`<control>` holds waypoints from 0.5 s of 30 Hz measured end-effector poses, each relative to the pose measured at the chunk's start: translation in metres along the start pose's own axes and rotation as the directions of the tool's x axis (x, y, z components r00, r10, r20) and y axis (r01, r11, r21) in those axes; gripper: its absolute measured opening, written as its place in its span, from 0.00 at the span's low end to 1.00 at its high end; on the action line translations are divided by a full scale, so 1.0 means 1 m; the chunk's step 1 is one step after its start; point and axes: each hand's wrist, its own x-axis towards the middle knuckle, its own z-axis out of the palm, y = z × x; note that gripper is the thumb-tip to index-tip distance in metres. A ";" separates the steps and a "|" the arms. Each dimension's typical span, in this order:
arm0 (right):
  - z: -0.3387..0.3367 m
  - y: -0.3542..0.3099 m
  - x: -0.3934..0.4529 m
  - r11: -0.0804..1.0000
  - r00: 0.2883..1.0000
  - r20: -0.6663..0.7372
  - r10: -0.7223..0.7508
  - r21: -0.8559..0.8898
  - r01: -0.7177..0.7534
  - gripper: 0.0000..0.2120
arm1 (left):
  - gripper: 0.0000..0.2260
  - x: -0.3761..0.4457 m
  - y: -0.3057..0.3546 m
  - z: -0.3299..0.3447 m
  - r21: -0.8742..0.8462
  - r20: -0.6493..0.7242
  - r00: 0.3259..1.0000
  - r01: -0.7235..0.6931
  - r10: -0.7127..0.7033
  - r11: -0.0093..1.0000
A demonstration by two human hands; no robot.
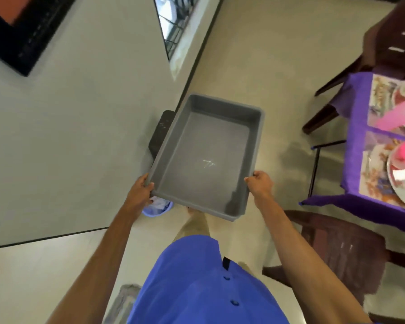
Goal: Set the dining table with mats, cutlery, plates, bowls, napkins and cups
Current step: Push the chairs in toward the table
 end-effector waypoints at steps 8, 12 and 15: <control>0.106 -0.089 0.052 0.990 0.993 0.118 0.016 -0.142 0.001 0.13 | 0.07 0.085 0.017 -0.046 -0.379 -0.201 0.900 0.292 -0.386 0.878; 0.169 -0.105 0.077 0.985 0.989 0.146 0.035 -0.171 -0.010 0.12 | 0.08 0.107 -0.001 -0.017 -0.454 -0.095 0.876 0.385 -0.473 0.804; 0.204 -0.102 0.099 0.981 0.985 0.160 0.071 -0.188 -0.040 0.08 | 0.08 0.130 -0.024 0.015 -0.488 -0.115 0.887 0.341 -0.447 0.803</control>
